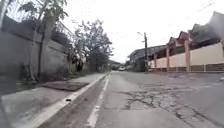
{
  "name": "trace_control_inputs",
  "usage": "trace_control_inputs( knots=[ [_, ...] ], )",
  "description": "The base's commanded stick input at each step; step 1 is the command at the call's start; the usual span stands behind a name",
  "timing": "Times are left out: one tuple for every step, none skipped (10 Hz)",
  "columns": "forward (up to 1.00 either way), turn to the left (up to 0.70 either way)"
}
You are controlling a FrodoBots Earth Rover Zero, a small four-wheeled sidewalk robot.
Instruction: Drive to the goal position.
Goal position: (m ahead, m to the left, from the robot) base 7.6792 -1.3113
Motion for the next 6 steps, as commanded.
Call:
trace_control_inputs(
  knots=[
    [0.7,-0.12],
    [0.7,-0.27],
    [0.7,-0.35],
    [0.7,-0.23],
    [0.7,-0.05],
    [0.7,0.0]
  ],
)
